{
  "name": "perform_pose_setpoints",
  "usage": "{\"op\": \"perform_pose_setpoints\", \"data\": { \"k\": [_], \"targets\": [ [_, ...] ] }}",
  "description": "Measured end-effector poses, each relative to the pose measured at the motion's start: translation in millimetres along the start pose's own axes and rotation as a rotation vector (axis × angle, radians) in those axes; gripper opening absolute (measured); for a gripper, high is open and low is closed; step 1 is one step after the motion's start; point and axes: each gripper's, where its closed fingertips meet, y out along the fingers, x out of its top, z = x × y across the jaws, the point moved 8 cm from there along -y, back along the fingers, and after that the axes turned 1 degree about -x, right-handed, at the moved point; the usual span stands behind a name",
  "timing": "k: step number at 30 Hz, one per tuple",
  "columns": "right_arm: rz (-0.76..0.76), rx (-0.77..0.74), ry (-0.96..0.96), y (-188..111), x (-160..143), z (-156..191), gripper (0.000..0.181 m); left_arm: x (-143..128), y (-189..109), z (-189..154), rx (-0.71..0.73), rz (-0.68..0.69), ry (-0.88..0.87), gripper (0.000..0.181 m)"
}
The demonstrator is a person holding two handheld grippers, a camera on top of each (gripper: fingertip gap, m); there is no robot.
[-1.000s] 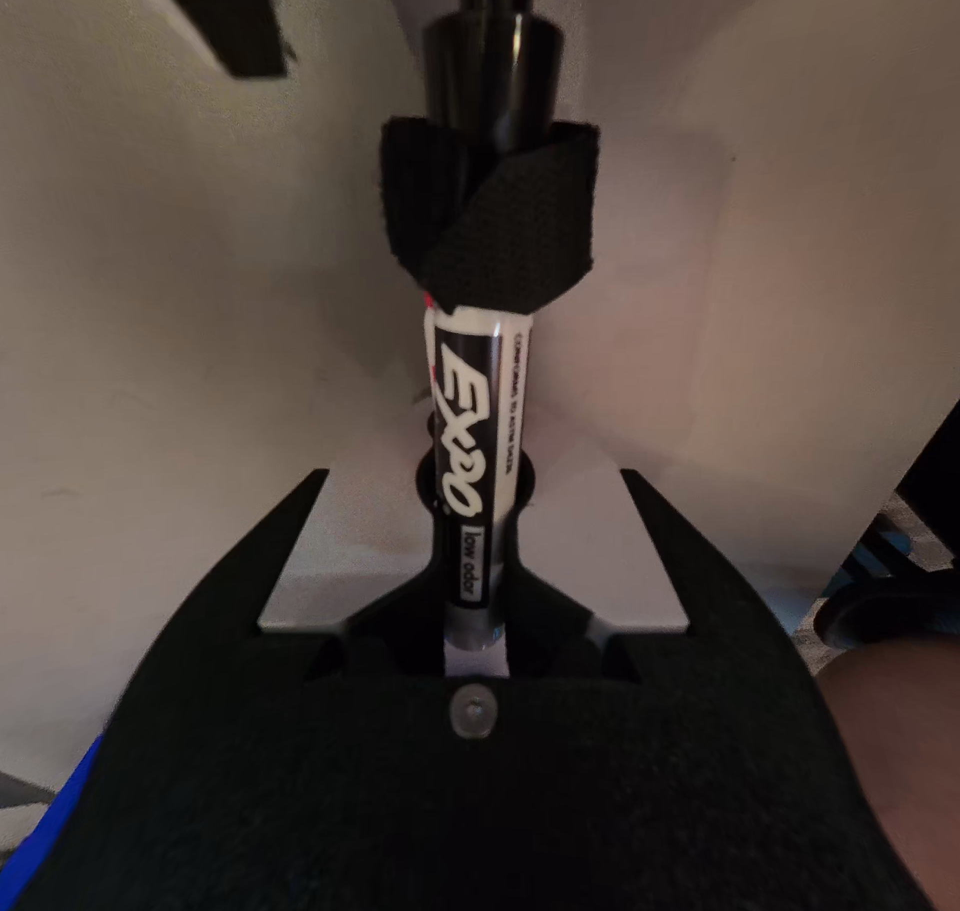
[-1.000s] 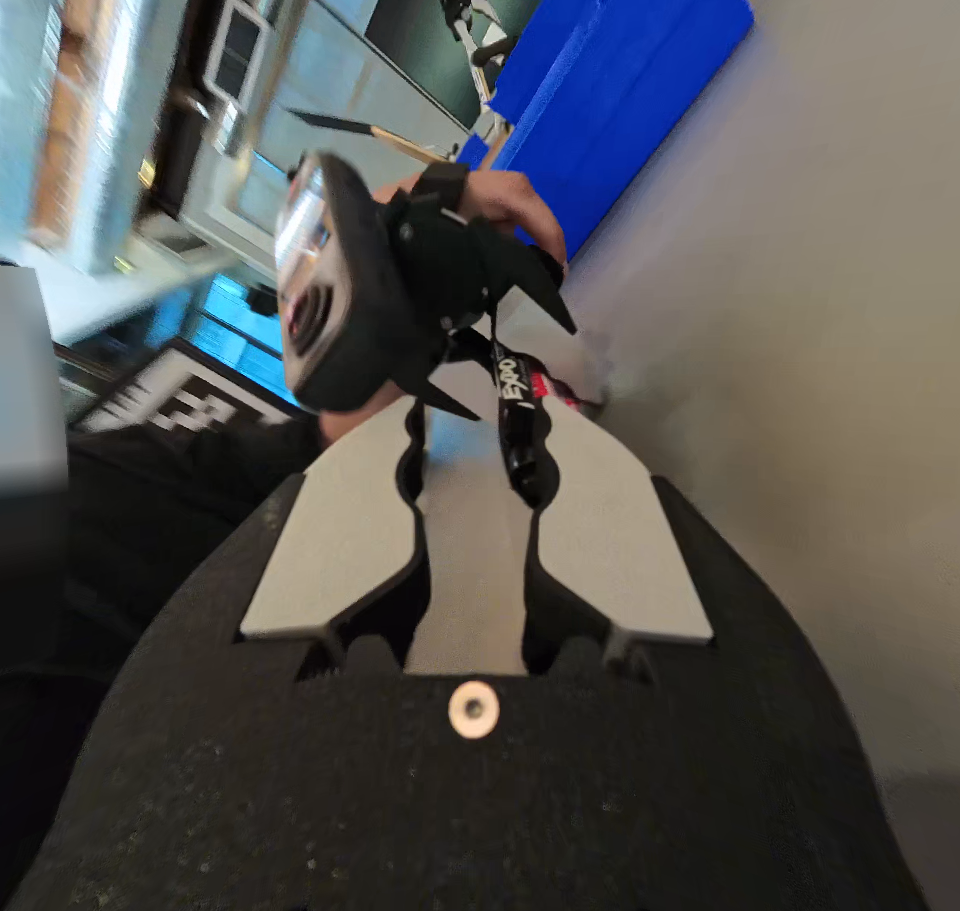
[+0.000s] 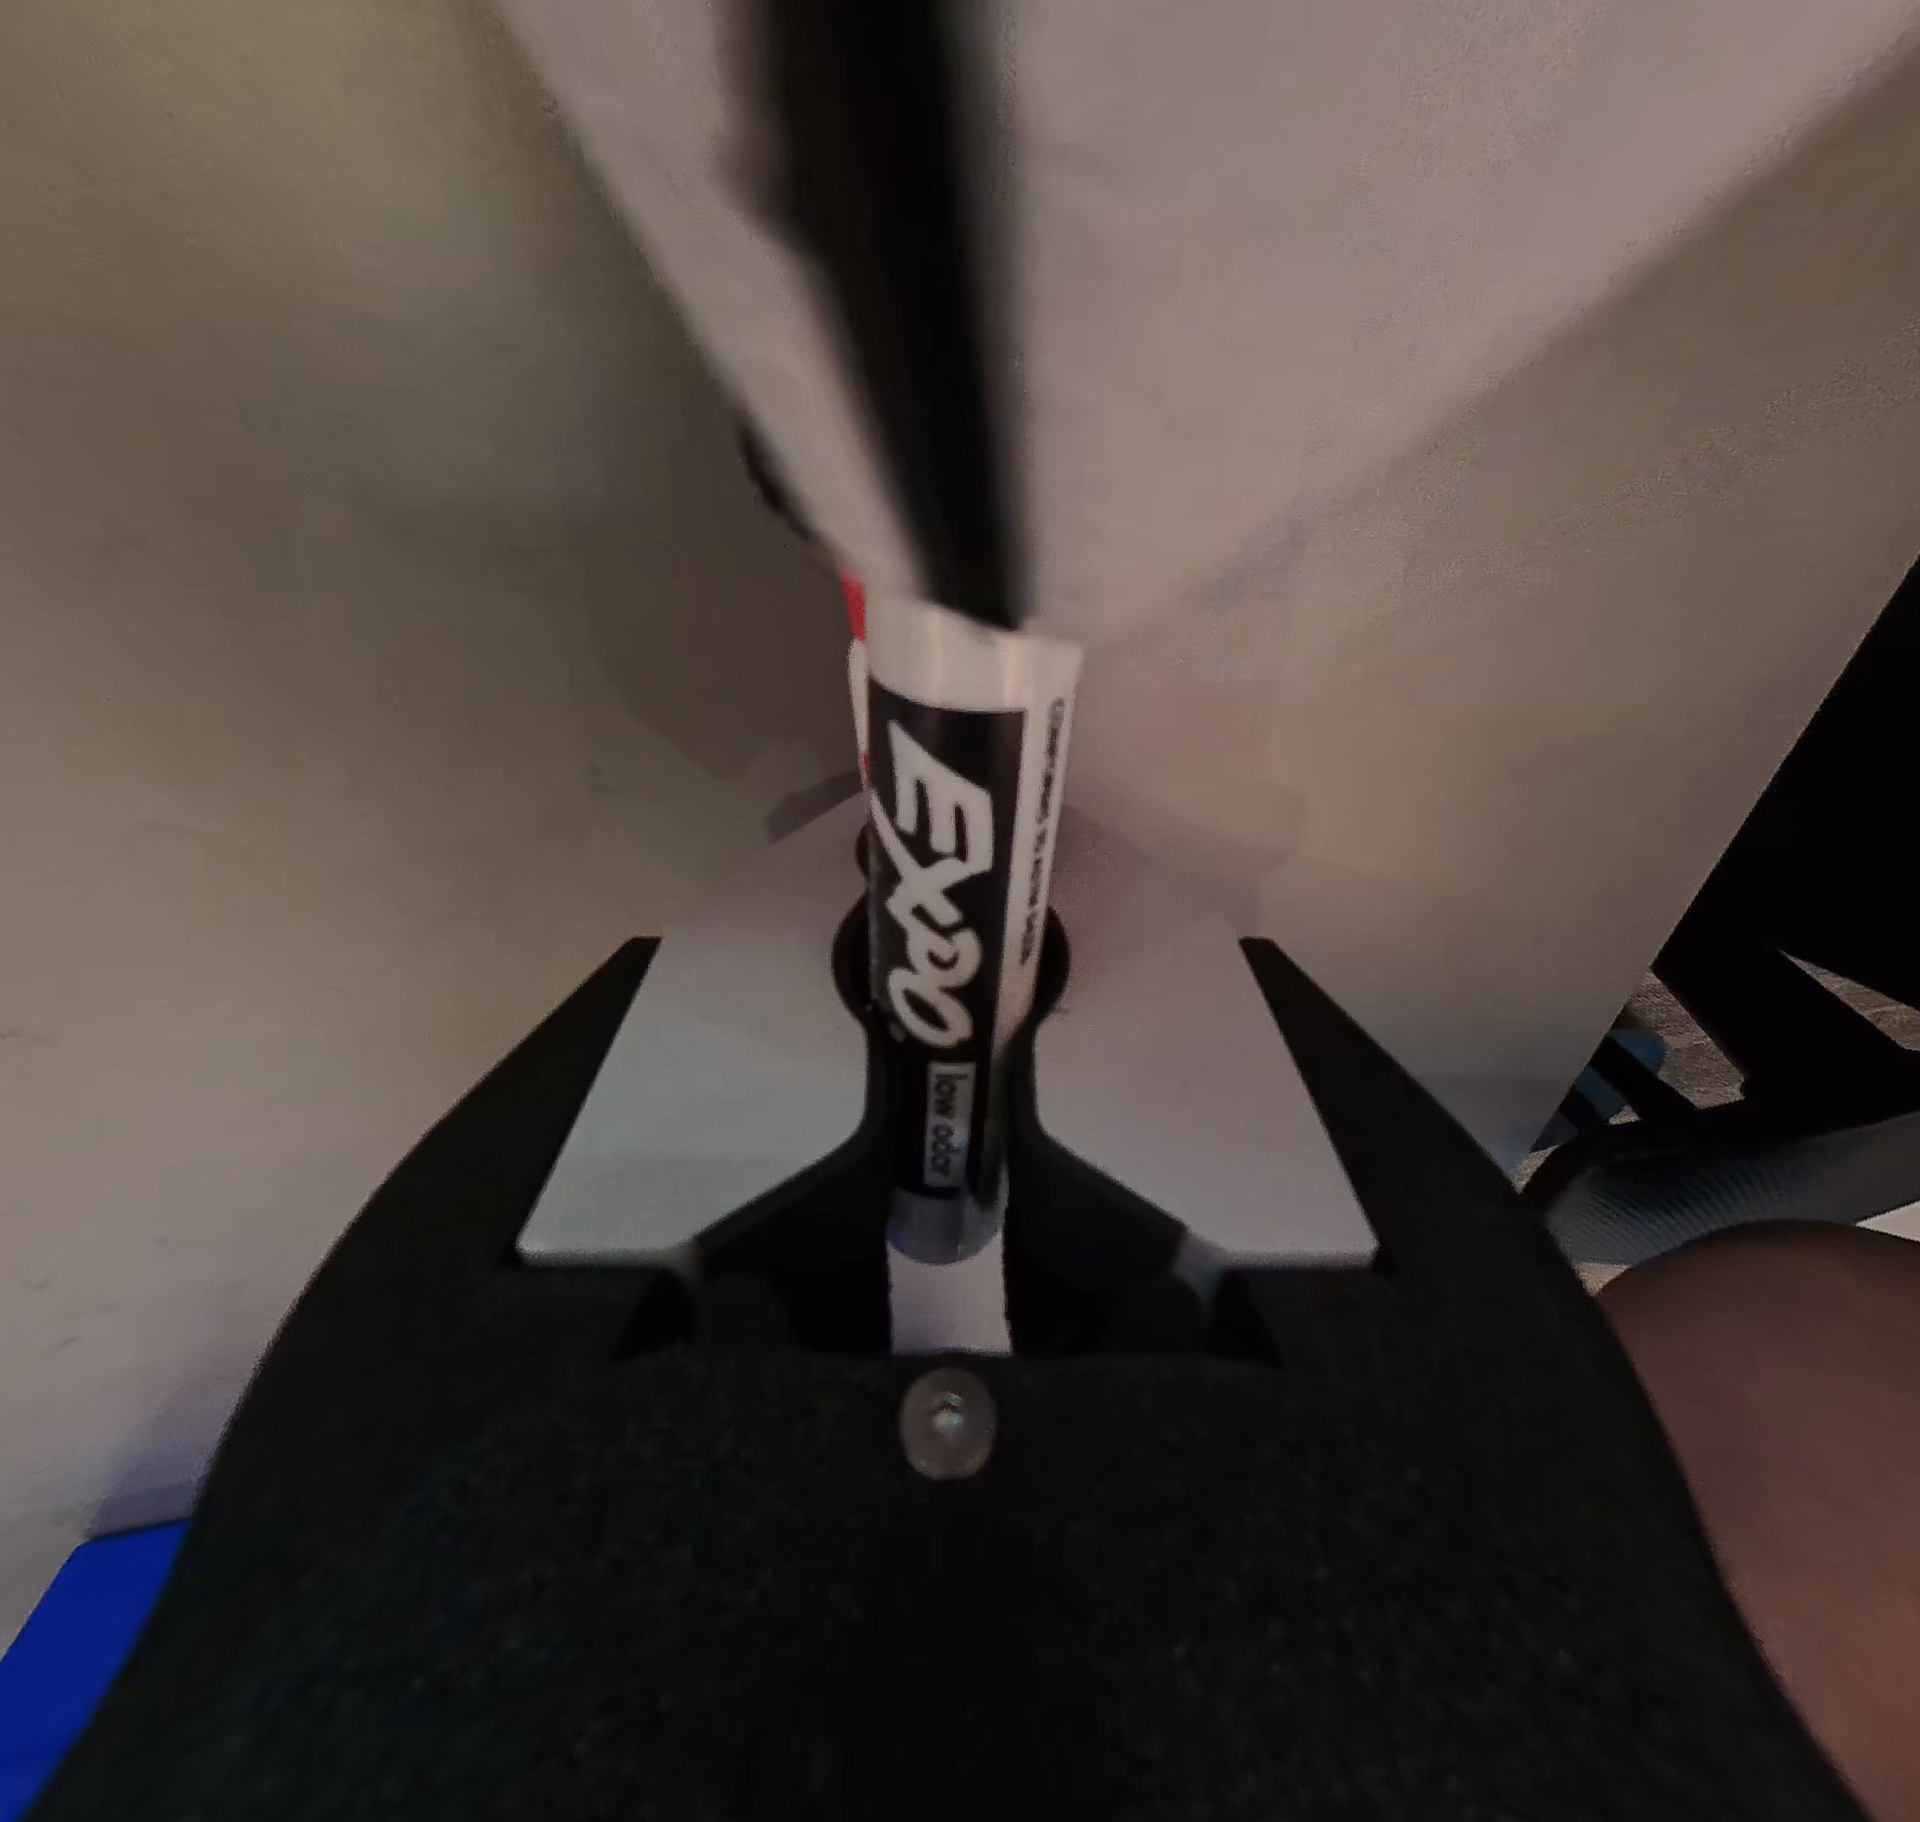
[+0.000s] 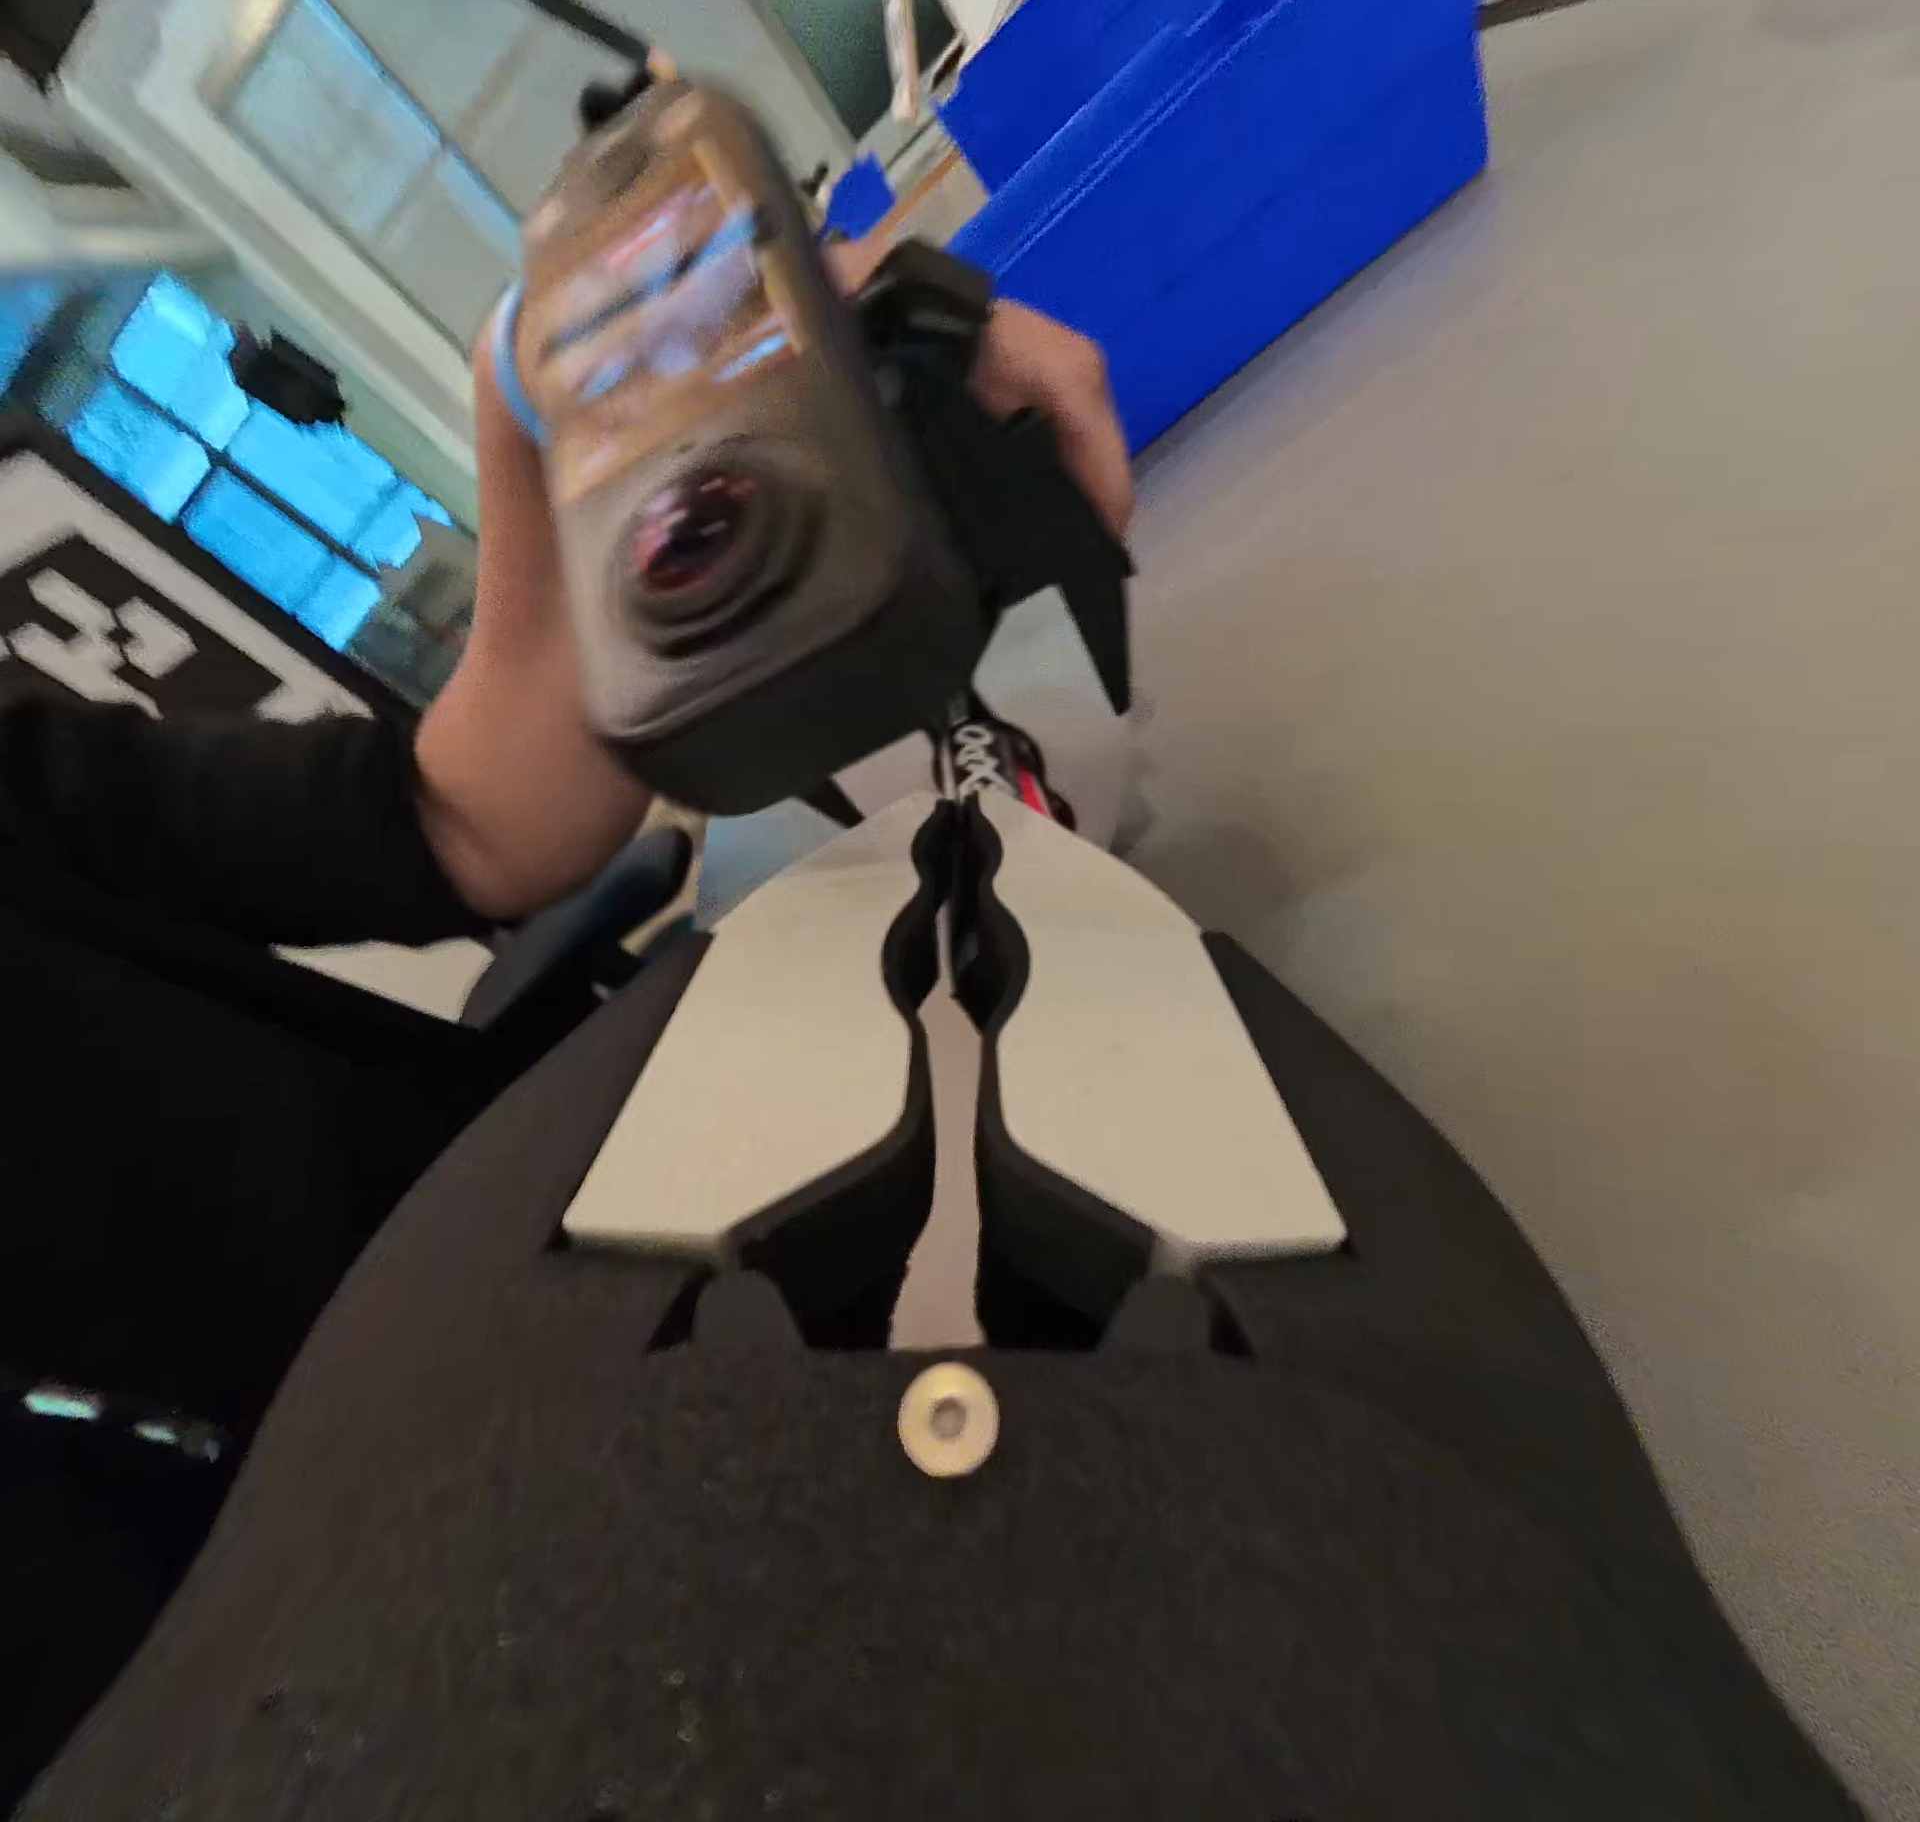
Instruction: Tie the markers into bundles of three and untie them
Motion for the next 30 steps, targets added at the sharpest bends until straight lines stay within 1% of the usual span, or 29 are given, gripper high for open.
{"op": "perform_pose_setpoints", "data": {
  "k": [1, 3, 6, 8, 10, 12, 16, 17, 19, 21, 24, 27, 30],
  "targets": [
    [-0.005, -0.018, 0.05, -1, 0, -6, 0.001, 0, -1, -1, 0.013, -0.005, 0.001, 0.019],
    [0.062, -0.043, 0.122, 1, -5, -14, 0.001, -1, -2, -1, 0.048, -0.011, -0.001, 0.019],
    [0.109, -0.022, 0.253, 5, -11, -17, 0.001, -1, -4, -2, 0.081, -0.022, 0.0, 0.019],
    [0.124, 0.035, 0.327, 8, -14, -19, 0.001, -1, -5, -4, 0.075, -0.037, -0.003, 0.019],
    [0.09, 0.074, 0.36, 6, -12, -21, 0.001, -1, -5, -5, 0.06, -0.036, -0.014, 0.019],
    [0.059, 0.056, 0.307, 2, -8, -21, 0.001, -2, -2, -1, 0.079, -0.017, -0.031, 0.019],
    [0.043, 0.015, 0.201, -6, 0, -15, 0.002, -1, 0, 3, 0.049, -0.007, -0.075, 0.021],
    [0.031, 0.011, 0.177, -8, 1, -14, 0.003, -1, 0, 4, 0.047, -0.005, -0.085, 0.025],
    [0.012, 0.023, 0.159, -11, 2, -10, 0.01, 0, -1, 4, 0.042, -0.013, -0.097, 0.027],
    [-0.005, 0.017, 0.148, -16, 1, -7, 0.016, -1, -1, 3, 0.029, -0.021, -0.099, 0.031],
    [-0.044, -0.012, 0.129, -31, -1, -1, 0.016, -4, -1, 2, 0.013, -0.029, -0.109, 0.041],
    [-0.077, -0.019, 0.111, -45, -8, 12, 0.013, -8, -1, 3, 0.005, -0.026, -0.131, 0.052],
    [-0.057, -0.059, 0.057, -54, -21, 31, 0.012, -15, -1, 1, -0.009, -0.02, -0.144, 0.054]
  ]
}}
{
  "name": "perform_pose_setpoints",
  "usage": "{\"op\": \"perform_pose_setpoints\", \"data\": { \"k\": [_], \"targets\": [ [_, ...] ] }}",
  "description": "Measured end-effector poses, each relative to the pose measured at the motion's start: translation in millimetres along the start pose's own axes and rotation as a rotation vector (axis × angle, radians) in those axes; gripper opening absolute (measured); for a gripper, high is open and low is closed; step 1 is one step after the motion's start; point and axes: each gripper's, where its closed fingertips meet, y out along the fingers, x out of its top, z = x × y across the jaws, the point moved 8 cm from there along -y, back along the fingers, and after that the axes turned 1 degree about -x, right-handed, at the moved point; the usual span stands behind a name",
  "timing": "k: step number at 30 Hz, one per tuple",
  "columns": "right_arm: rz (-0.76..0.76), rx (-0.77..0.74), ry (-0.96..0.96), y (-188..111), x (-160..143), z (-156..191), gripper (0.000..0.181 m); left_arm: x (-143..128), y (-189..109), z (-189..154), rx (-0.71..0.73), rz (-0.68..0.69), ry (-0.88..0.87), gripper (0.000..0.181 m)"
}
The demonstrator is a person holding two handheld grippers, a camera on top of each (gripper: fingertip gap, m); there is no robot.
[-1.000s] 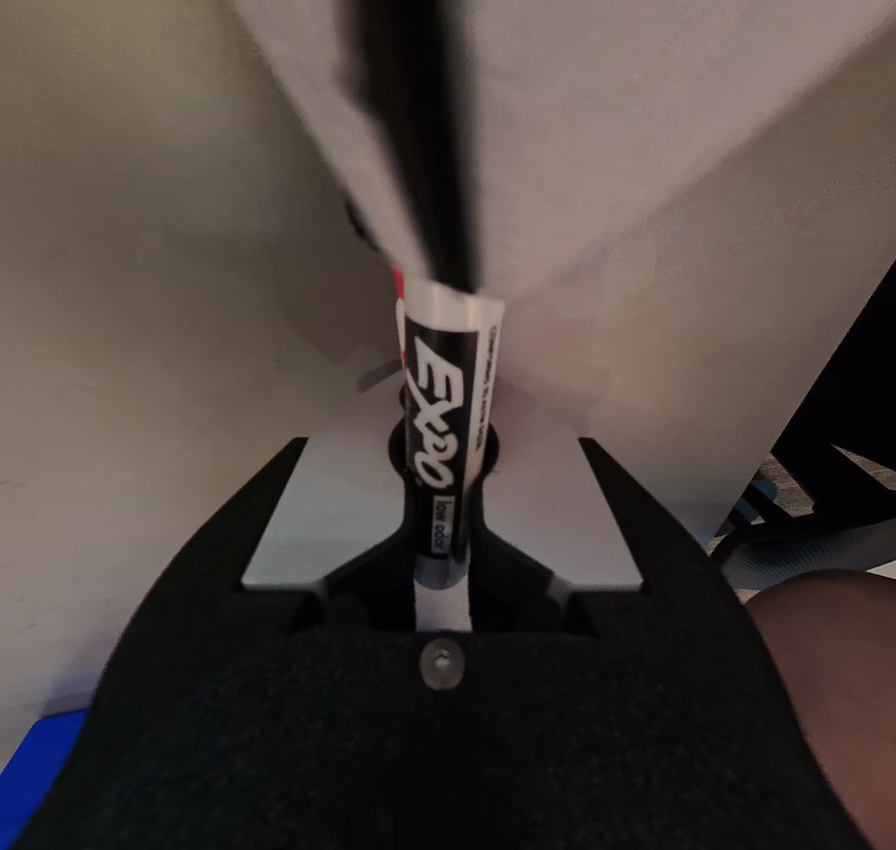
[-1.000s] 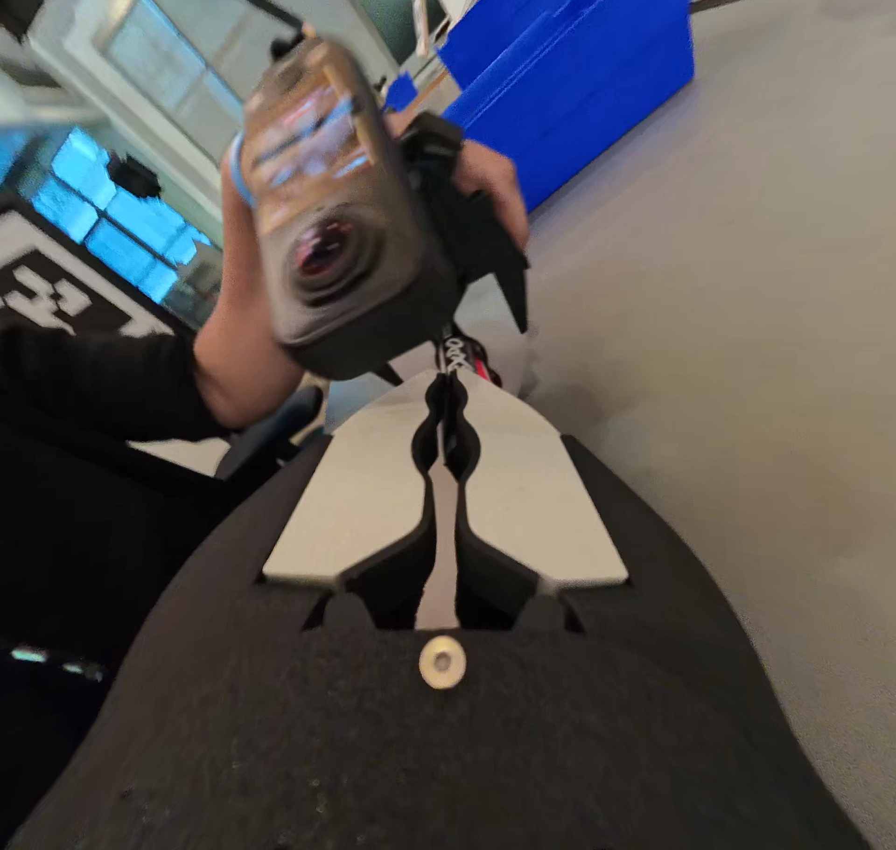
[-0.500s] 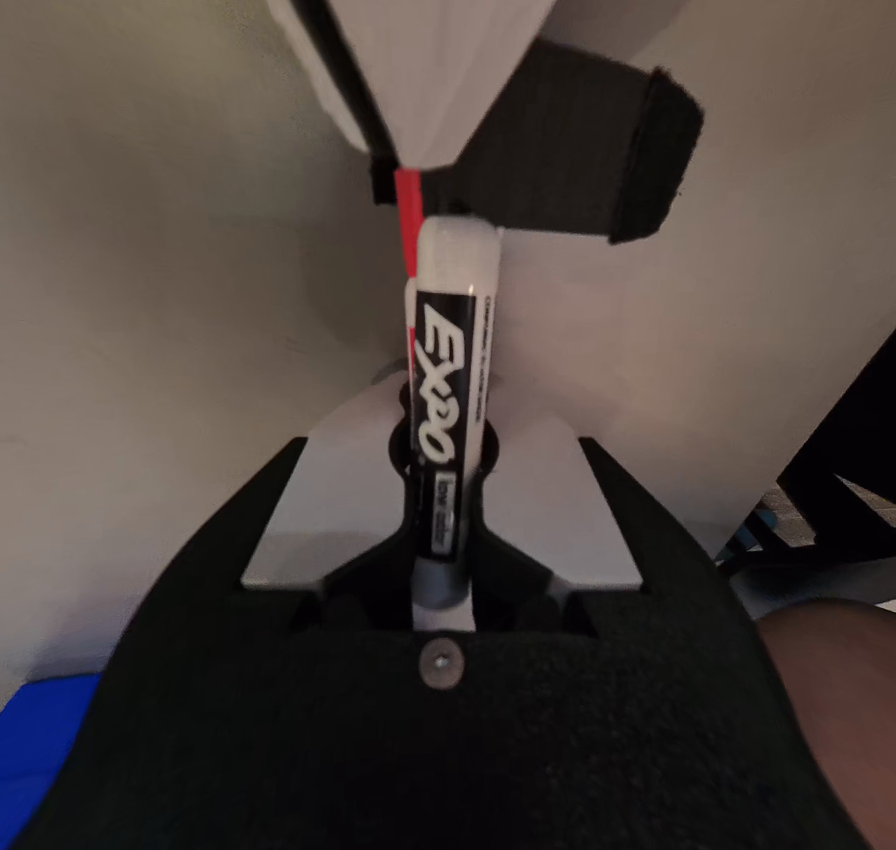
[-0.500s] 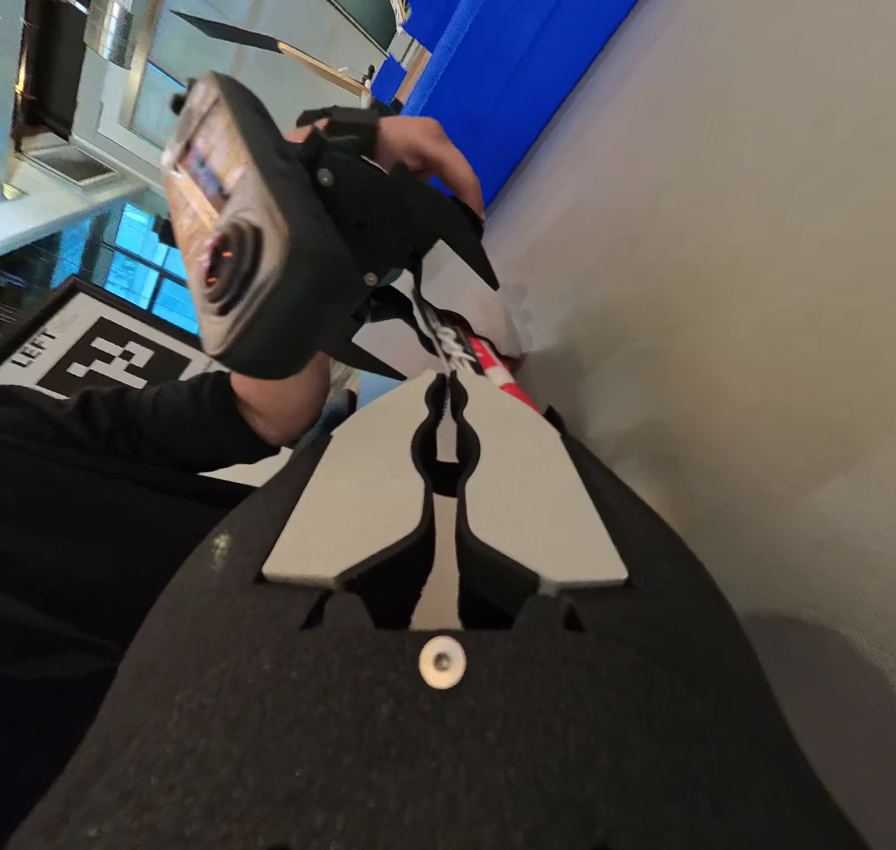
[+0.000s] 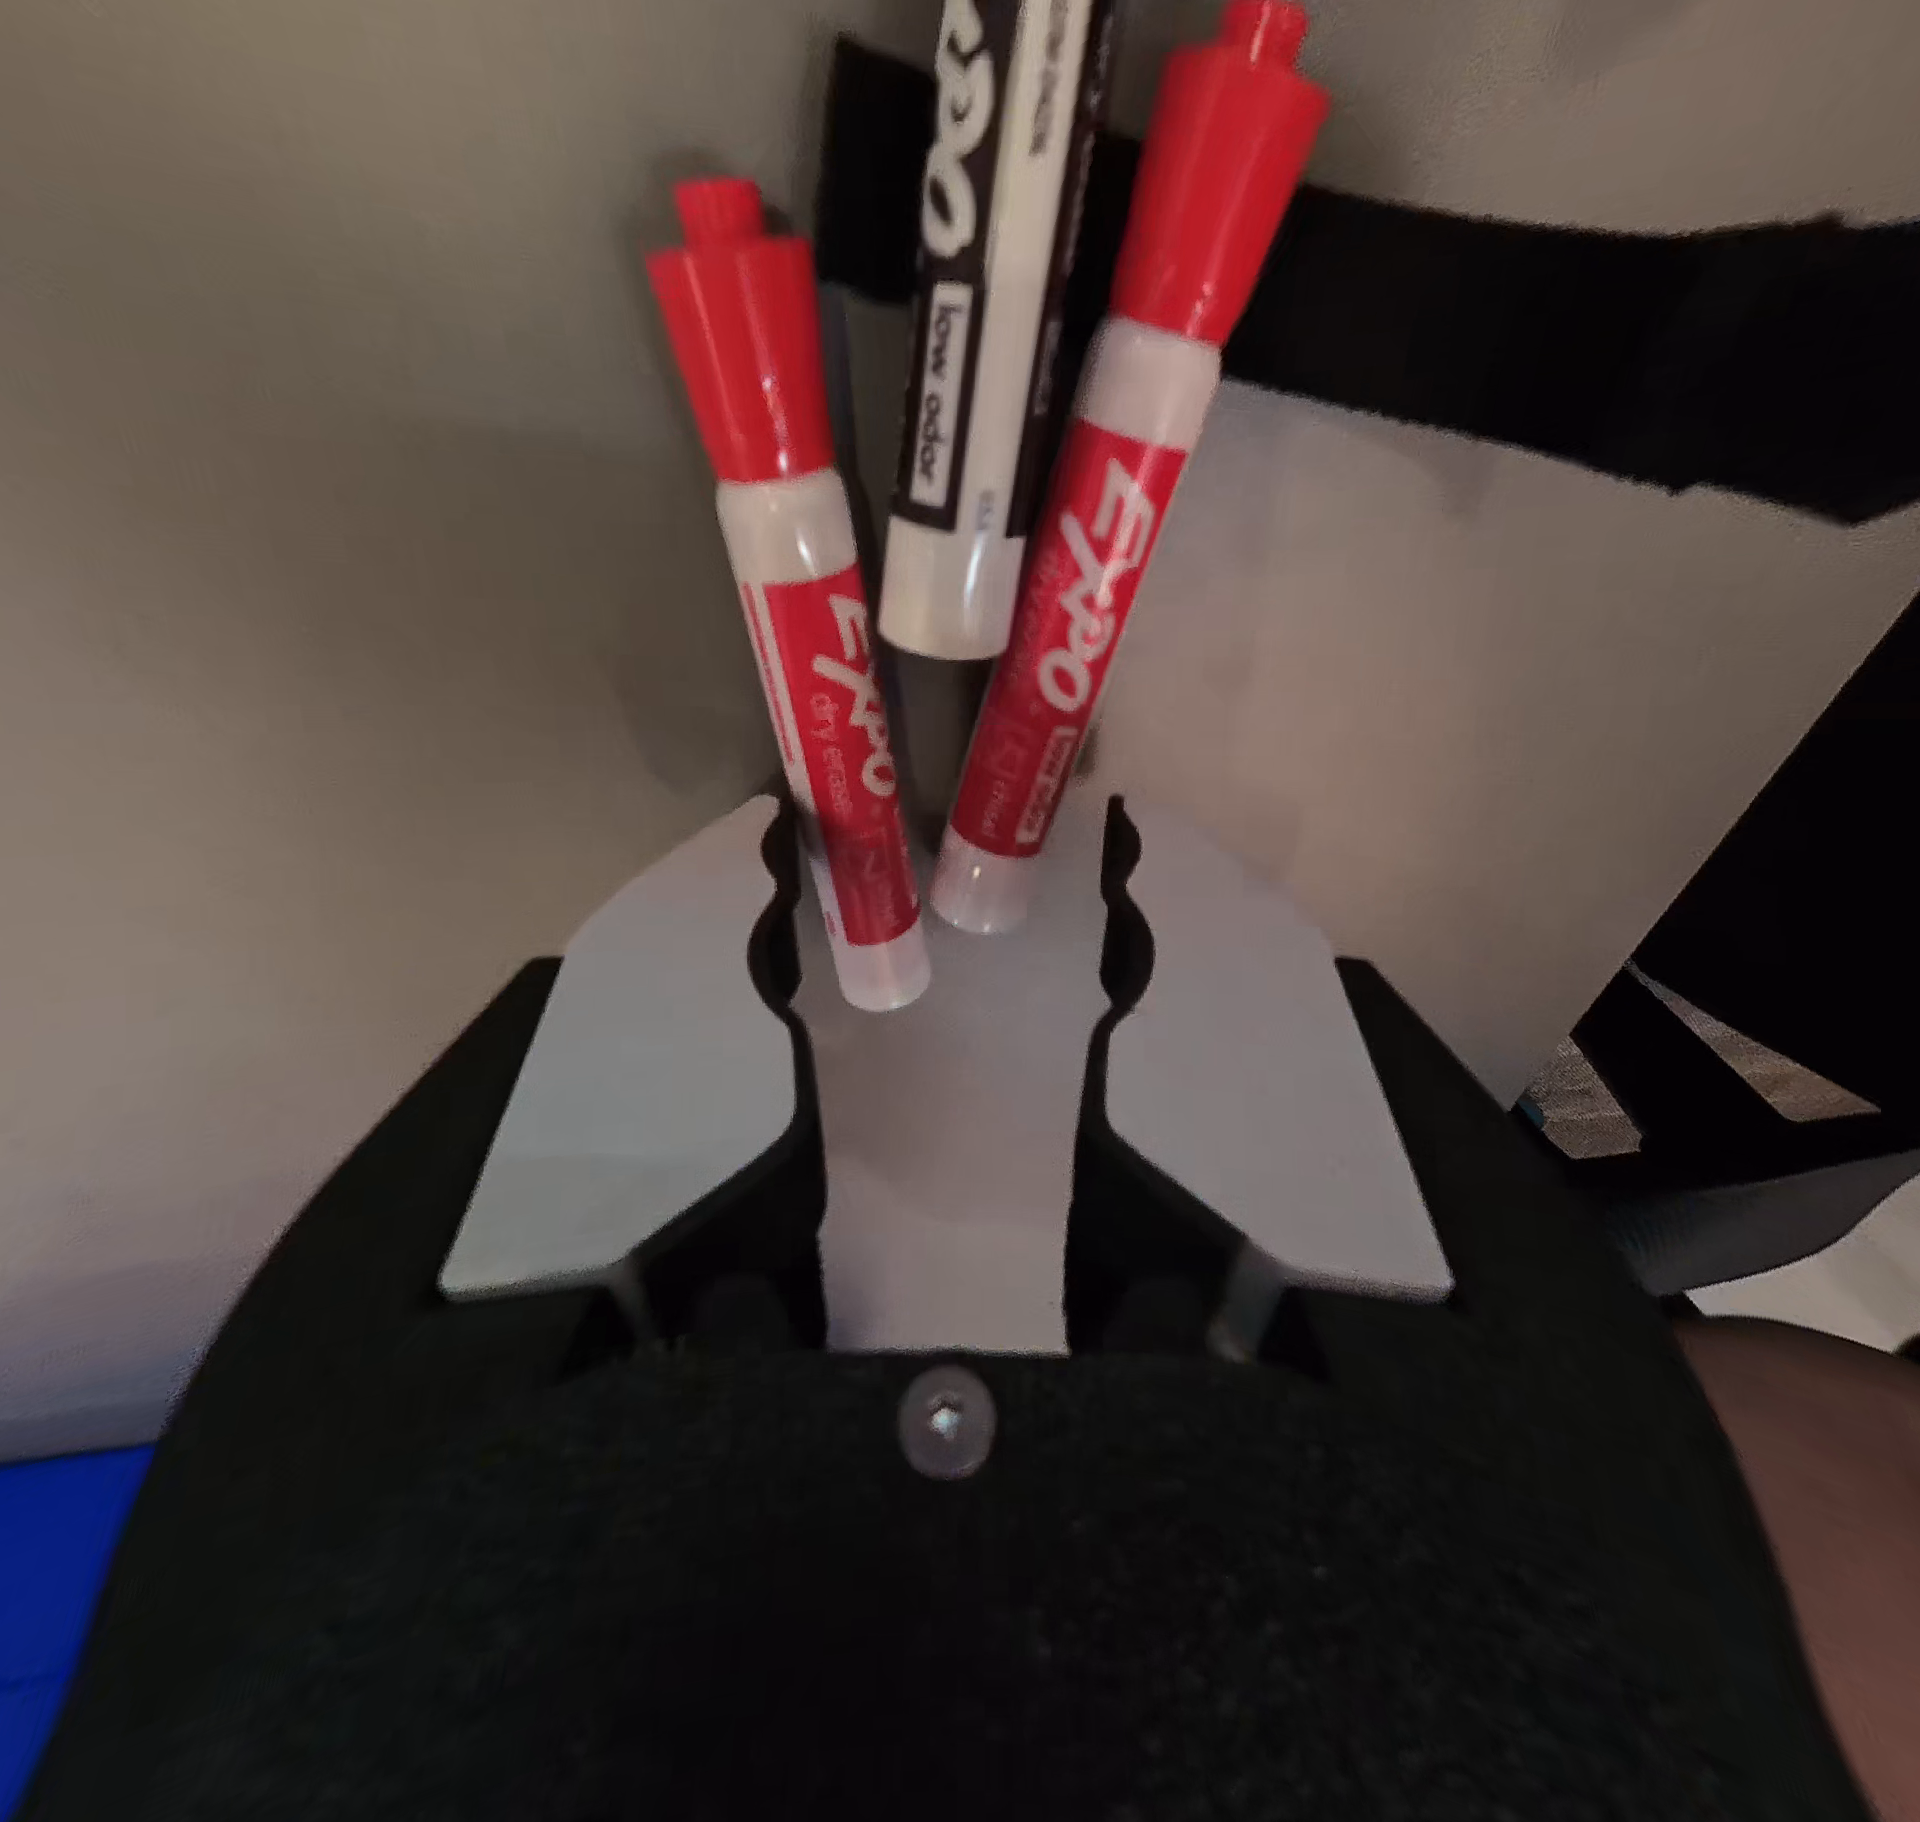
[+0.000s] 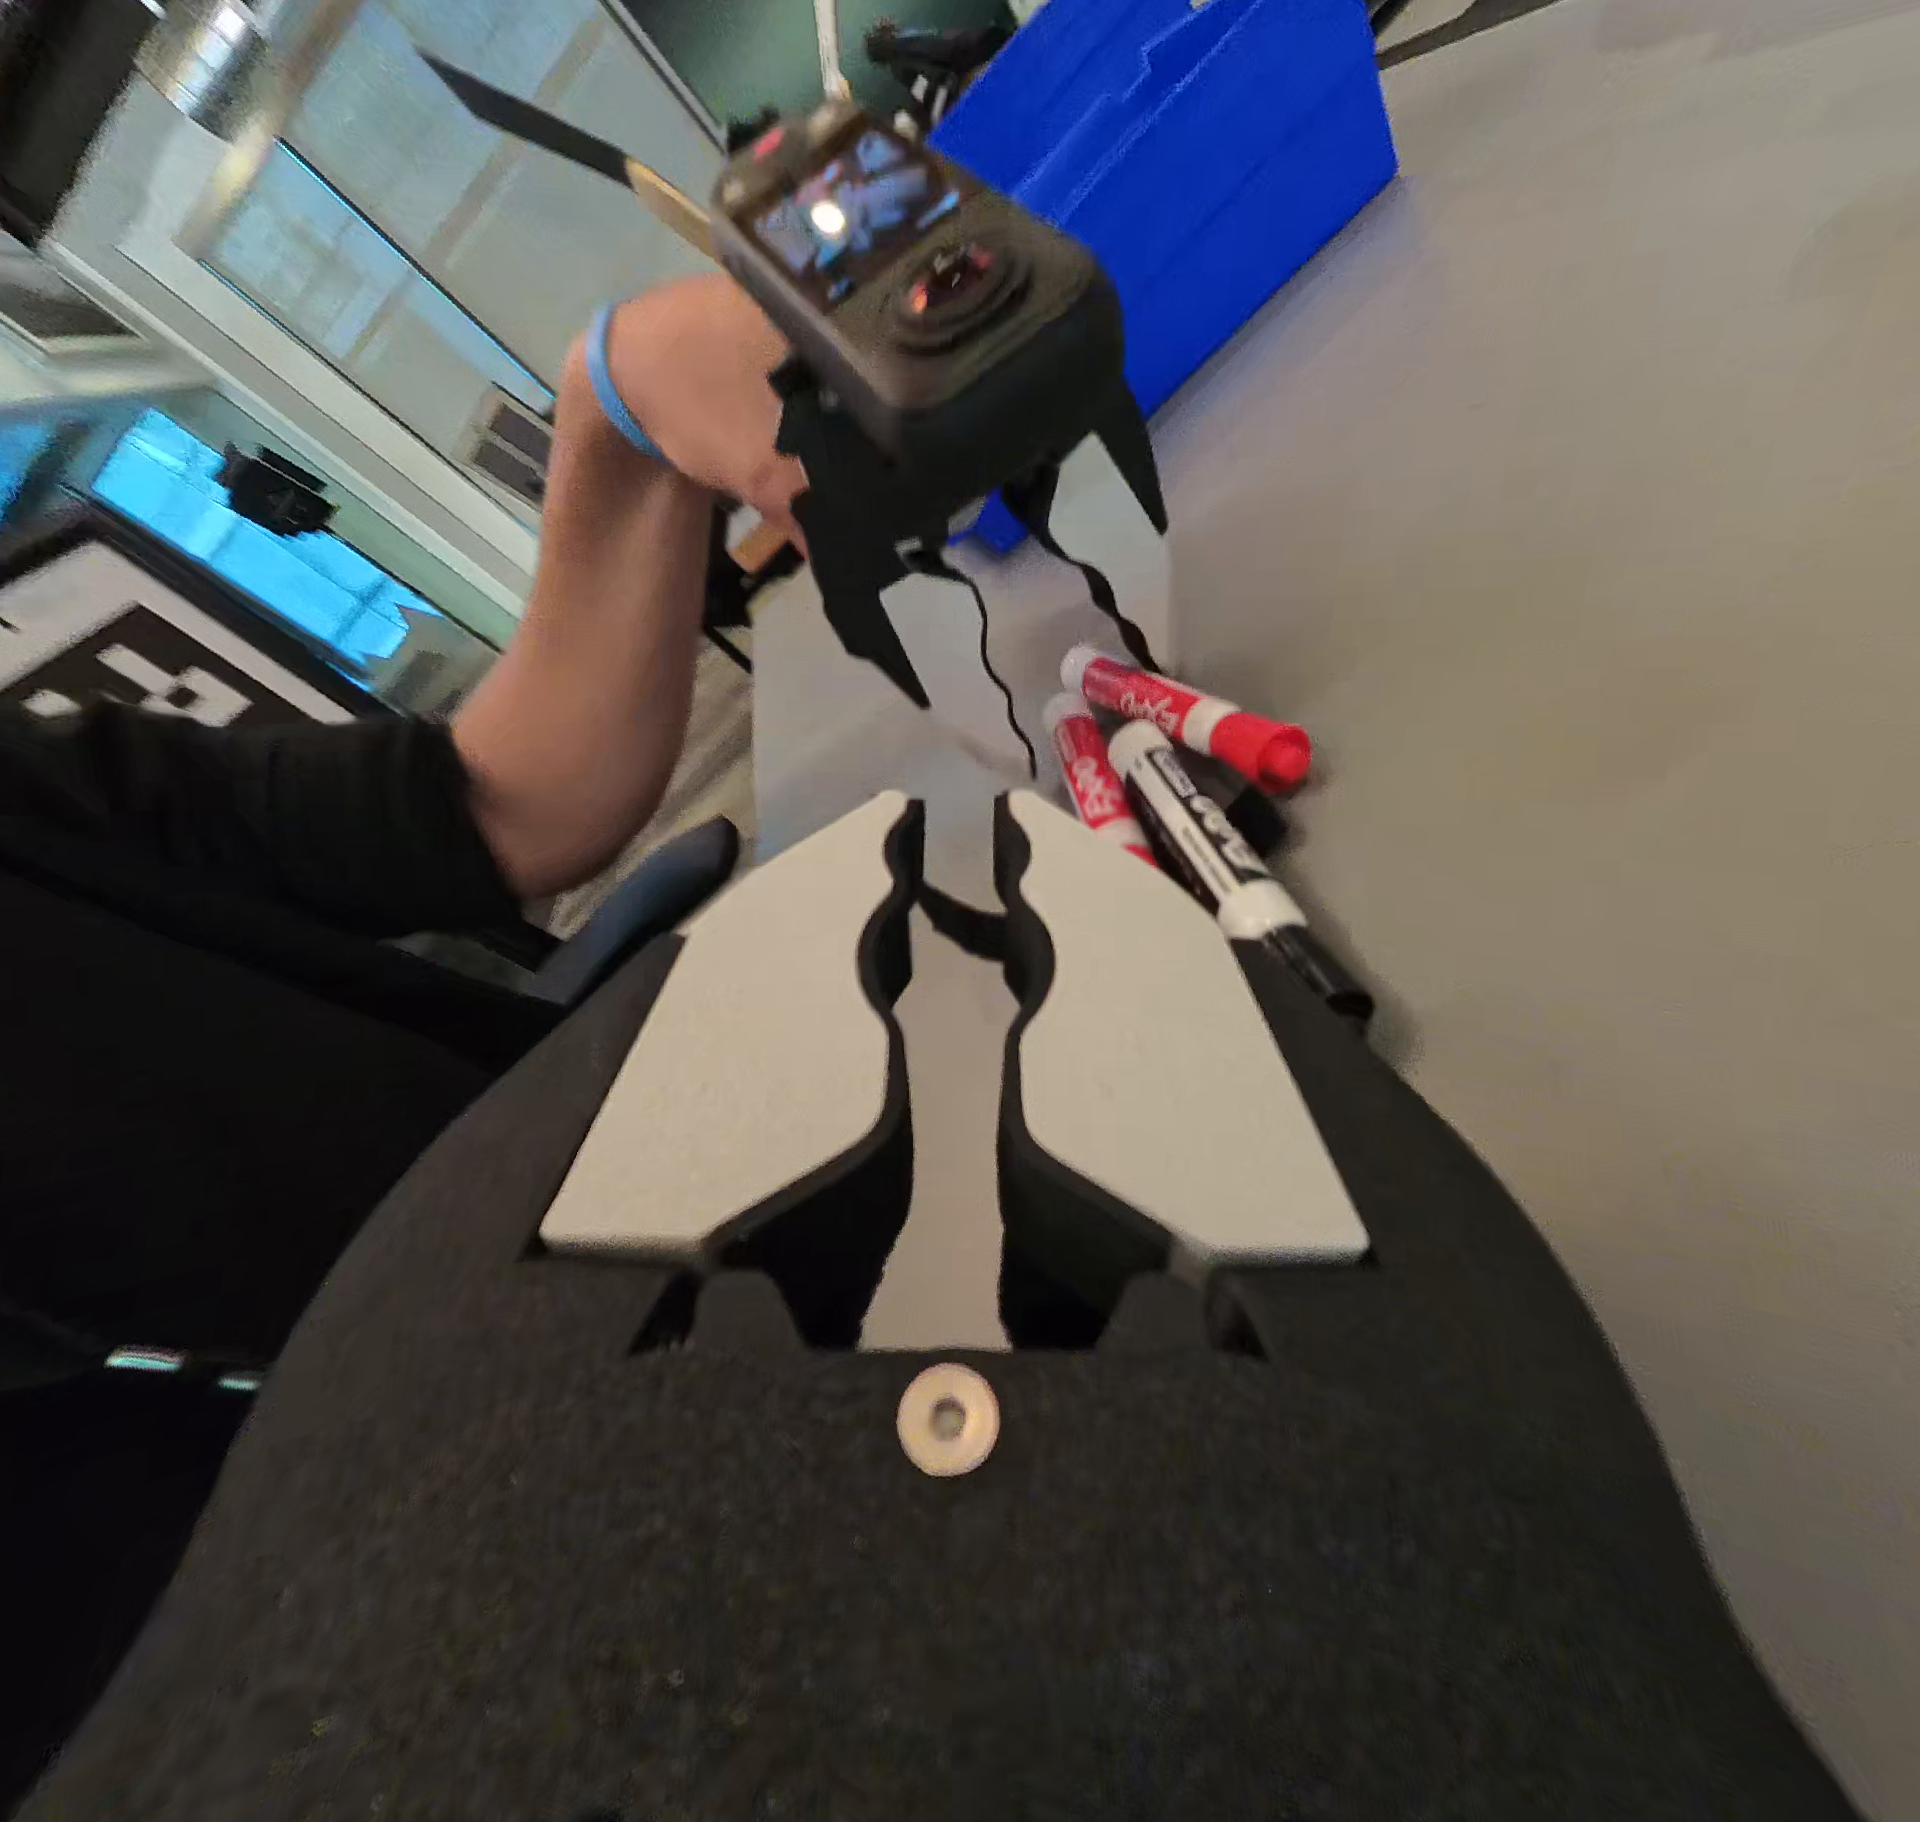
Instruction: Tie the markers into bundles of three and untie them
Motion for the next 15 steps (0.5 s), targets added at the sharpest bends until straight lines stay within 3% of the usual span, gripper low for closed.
{"op": "perform_pose_setpoints", "data": {
  "k": [5, 9, 12, 15],
  "targets": [
    [0.138, -0.179, -0.204, -2, -28, 22, 0.021, -10, -2, 0, 0.04, 0.003, -0.018, 0.056],
    [0.229, -0.295, -0.348, 8, -46, 34, 0.02, -17, -11, -4, 0.071, -0.097, -0.03, 0.059],
    [0.228, -0.346, -0.361, 3, -46, 34, 0.018, -31, -22, -7, 0.108, -0.221, -0.065, 0.061],
    [0.119, -0.307, -0.331, -13, -35, 37, 0.022, -46, -41, -17, 0.132, -0.474, -0.099, 0.062]
  ]
}}
